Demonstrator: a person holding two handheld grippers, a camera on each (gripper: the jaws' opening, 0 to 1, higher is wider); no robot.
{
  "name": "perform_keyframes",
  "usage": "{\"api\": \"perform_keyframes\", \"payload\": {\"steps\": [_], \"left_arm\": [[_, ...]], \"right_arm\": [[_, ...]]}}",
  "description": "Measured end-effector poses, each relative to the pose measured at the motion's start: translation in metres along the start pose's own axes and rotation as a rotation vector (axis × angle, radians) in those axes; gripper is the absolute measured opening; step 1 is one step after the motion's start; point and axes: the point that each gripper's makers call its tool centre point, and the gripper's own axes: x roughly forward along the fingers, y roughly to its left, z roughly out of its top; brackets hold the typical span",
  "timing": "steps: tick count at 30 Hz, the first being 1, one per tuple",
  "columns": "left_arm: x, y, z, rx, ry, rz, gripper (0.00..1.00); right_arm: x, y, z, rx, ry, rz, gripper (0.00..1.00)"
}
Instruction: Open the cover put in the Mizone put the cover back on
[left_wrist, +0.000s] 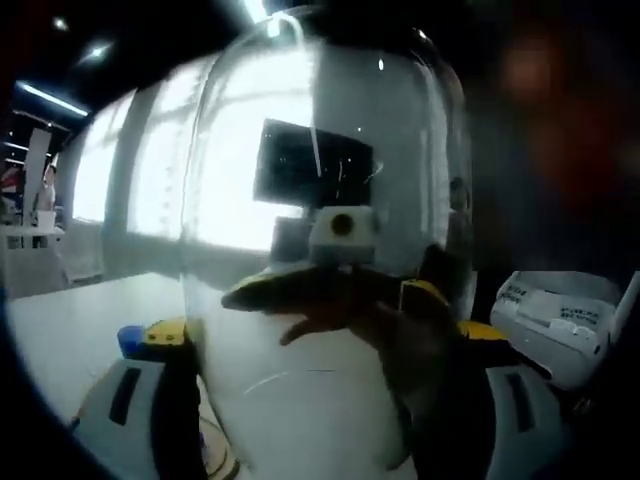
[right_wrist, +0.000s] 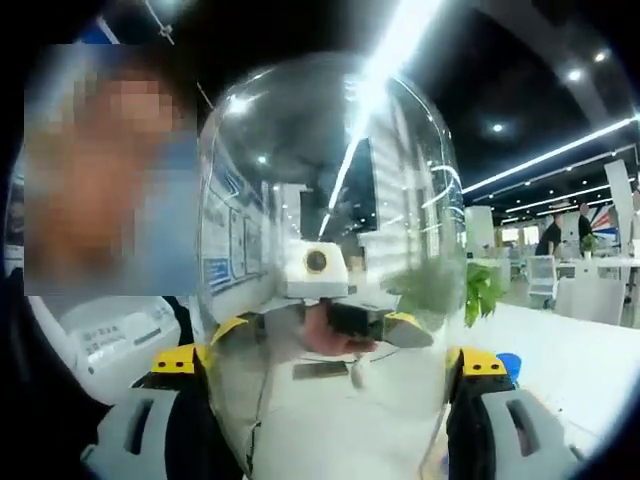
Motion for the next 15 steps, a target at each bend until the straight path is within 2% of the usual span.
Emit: {"api": "perform_keyframes", "payload": {"steps": [10,15], "left_arm": [[0.004,0.020,0.035,0.049,-0.027,0.002,0.87],[0.003,0.030,0.047,0.096,-0.037,0.002,0.87]], "right_arm": [[0.000,-0.023,0.034,-0.042,-0.035,0.000,0.90],[0.005,-0.031,0.048,-0.096,-0.029,0.003,0.91]]}}
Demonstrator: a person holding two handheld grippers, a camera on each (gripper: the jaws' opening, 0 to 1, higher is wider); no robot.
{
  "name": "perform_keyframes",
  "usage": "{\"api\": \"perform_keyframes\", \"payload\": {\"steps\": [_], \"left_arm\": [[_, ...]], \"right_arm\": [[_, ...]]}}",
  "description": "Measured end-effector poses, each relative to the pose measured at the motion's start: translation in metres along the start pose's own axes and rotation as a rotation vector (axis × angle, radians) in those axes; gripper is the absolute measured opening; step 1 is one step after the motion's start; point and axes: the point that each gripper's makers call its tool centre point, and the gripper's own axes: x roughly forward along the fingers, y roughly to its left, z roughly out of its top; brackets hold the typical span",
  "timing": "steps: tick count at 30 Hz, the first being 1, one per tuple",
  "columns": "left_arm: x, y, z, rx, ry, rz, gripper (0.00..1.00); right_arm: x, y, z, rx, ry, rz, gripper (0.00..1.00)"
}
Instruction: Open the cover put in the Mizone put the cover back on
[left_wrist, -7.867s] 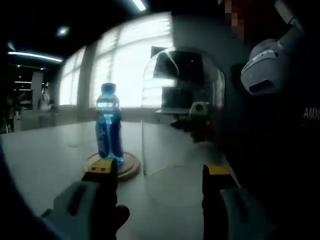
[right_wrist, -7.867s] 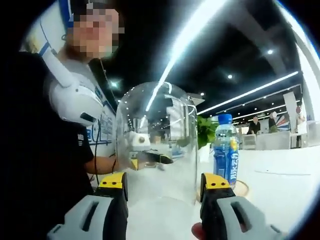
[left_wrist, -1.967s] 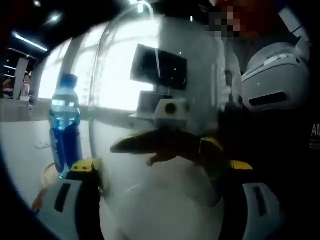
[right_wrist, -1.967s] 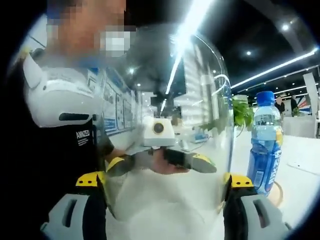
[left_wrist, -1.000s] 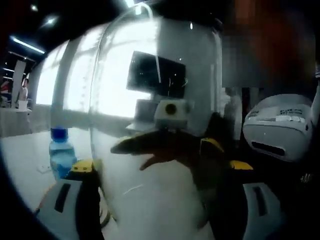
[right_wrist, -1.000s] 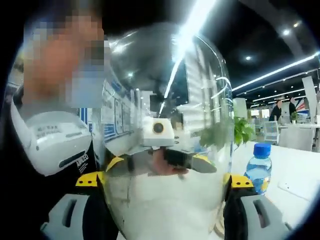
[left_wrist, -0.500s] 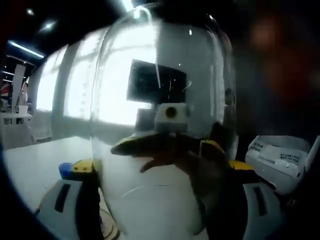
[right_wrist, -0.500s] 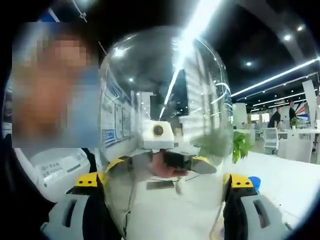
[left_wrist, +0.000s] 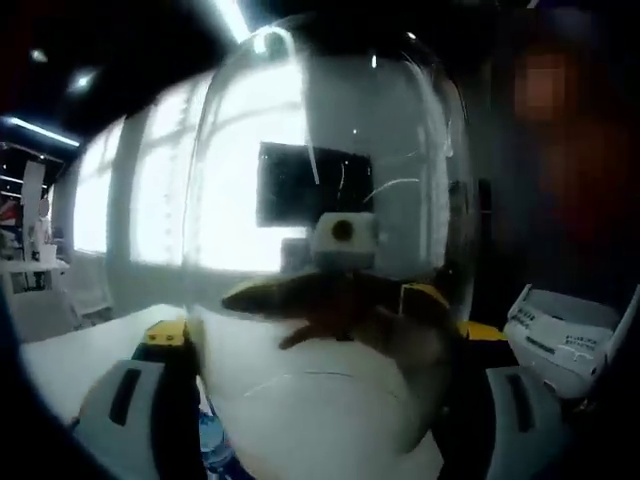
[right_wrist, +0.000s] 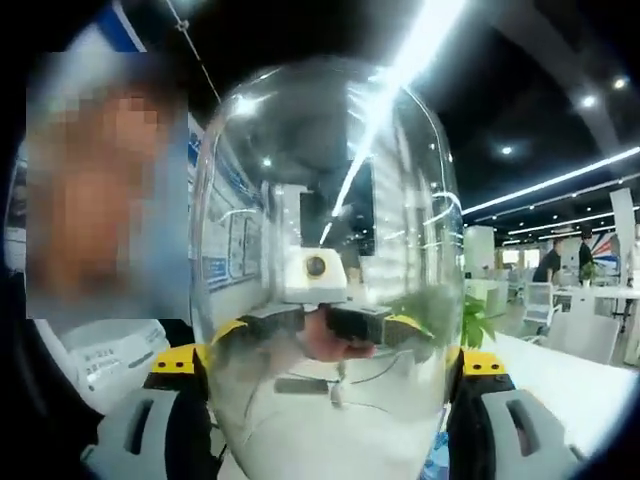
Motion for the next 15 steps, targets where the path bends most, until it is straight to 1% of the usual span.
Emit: {"api": "perform_keyframes", "payload": {"steps": [3,5,9,12,15], "left_arm": [[-0.002,0.009,0.007,0.020,-0.023,0.009,0.87],[-0.004,0.016,0.008,0.023,-0.040,0.013,0.87],[-0.006,0.030,0.003,0.023,-0.050,0.021,0.87],[-0.006,0.039,-0.003,0.013,-0.054,0.030,0.87],[-0.007,0.049,-0.009,0.054,-0.047,0.043,0.87]], "right_arm": [[0.002,-0.009,0.006,-0.017,-0.007,0.008,0.91],[0.004,-0.014,0.008,-0.022,-0.013,0.011,0.91],[0.007,-0.029,0.004,-0.024,-0.014,0.018,0.91],[0.009,-0.038,-0.003,-0.019,-0.004,0.027,0.91],[0.011,-0.046,-0.011,-0.057,0.023,0.043,0.91]]}}
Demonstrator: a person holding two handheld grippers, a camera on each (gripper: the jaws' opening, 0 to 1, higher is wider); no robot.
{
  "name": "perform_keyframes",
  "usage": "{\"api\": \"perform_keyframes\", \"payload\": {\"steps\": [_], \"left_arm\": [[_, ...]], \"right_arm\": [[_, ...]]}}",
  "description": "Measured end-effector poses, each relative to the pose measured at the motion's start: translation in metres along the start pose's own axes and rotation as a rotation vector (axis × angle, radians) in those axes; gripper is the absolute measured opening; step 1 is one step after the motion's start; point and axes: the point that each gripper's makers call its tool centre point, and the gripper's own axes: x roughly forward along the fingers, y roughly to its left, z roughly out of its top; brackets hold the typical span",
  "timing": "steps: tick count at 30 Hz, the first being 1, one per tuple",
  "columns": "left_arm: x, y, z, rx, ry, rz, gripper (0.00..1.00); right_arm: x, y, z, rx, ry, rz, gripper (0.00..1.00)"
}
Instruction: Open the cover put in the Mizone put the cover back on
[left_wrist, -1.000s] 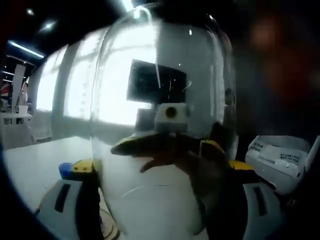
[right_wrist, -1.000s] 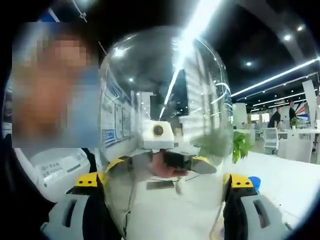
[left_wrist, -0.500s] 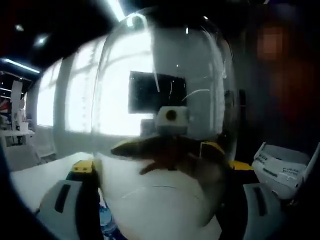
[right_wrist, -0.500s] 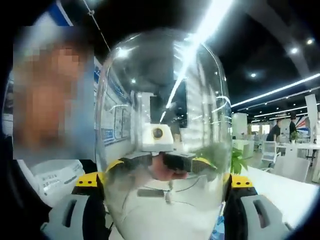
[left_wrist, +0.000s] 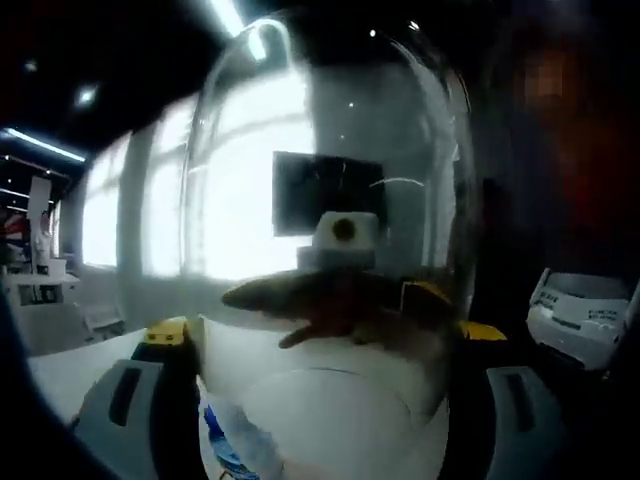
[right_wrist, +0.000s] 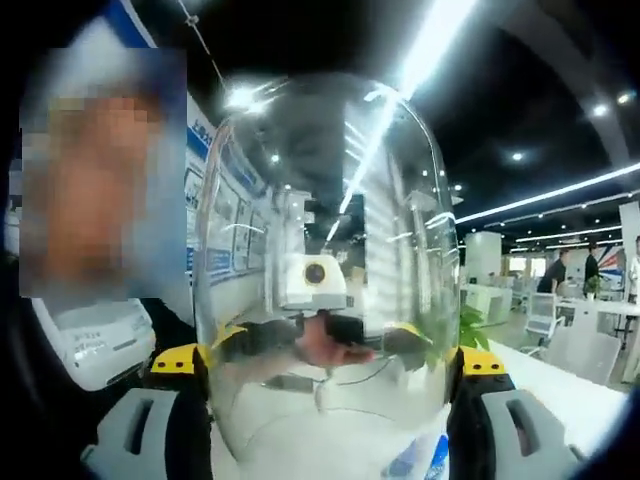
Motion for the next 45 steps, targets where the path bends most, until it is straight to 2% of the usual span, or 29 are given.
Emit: {"api": "perform_keyframes", "payload": {"steps": [4,10,16,24,27,34,42,45], "left_arm": [[-0.002,0.009,-0.004,0.028,0.007,0.013,0.87],[-0.003,0.025,-0.008,0.026,-0.006,0.026,0.87],[-0.003,0.036,-0.023,0.012,-0.008,0.035,0.87],[-0.001,0.048,-0.043,0.015,0.026,0.048,0.87],[-0.003,0.052,-0.050,-0.009,0.020,0.053,0.87],[-0.007,0.061,-0.078,-0.034,0.029,0.067,0.87],[-0.009,0.064,-0.089,-0.013,0.028,0.068,0.87],[-0.010,0.062,-0.093,0.005,0.003,0.074,0.87]], "right_arm": [[0.003,-0.007,-0.007,-0.025,0.022,0.016,0.91],[0.005,-0.020,-0.011,-0.022,0.011,0.027,0.91],[0.005,-0.030,-0.027,-0.008,0.016,0.034,0.91],[0.004,-0.041,-0.047,-0.007,0.013,0.048,0.90],[0.003,-0.045,-0.055,0.025,-0.013,0.050,0.90],[0.006,-0.054,-0.081,0.051,-0.029,0.058,0.90],[0.006,-0.057,-0.091,0.031,-0.042,0.060,0.90],[0.004,-0.056,-0.091,0.012,-0.088,0.069,0.90]]}}
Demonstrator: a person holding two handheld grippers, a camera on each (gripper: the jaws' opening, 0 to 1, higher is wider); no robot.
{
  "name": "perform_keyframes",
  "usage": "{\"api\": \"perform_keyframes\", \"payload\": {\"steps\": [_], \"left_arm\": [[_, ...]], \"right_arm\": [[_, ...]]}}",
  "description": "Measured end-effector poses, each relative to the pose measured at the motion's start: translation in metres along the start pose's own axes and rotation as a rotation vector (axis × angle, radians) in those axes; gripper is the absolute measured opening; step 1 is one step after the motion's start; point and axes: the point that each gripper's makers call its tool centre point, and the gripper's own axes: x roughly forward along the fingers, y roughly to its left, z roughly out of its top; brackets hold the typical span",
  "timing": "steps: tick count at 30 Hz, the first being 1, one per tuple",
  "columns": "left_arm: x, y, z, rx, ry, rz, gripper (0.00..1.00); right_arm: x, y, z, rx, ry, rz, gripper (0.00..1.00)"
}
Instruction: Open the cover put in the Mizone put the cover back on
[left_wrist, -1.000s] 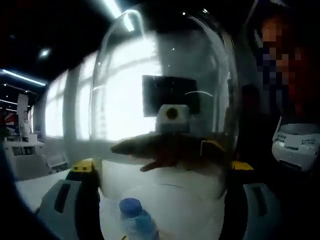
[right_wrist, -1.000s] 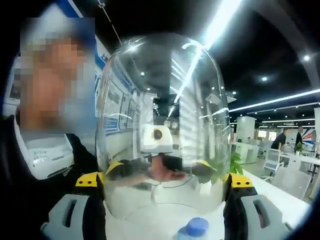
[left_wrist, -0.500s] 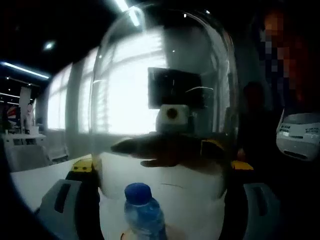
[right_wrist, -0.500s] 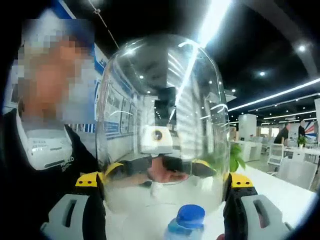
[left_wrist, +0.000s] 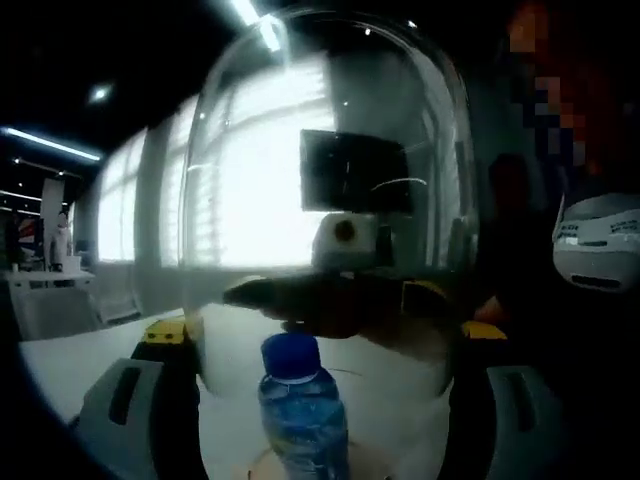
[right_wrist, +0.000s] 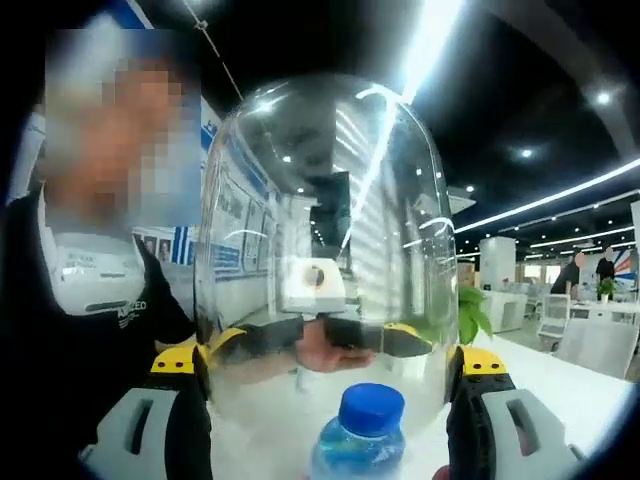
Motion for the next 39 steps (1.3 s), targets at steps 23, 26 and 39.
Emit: {"api": "perform_keyframes", "payload": {"steps": [23,26,39], "left_arm": [[-0.003,0.007,-0.042,-0.043,0.079,0.011,0.87],[-0.004,0.008,-0.049,-0.051,0.084,0.014,0.87],[-0.009,0.016,-0.075,-0.086,0.111,0.031,0.87]], "right_arm": [[-0.003,-0.005,-0.043,0.049,0.013,0.004,0.90],[-0.002,-0.006,-0.048,0.053,0.019,0.006,0.90],[-0.001,-0.014,-0.078,0.097,0.052,0.018,0.90]]}}
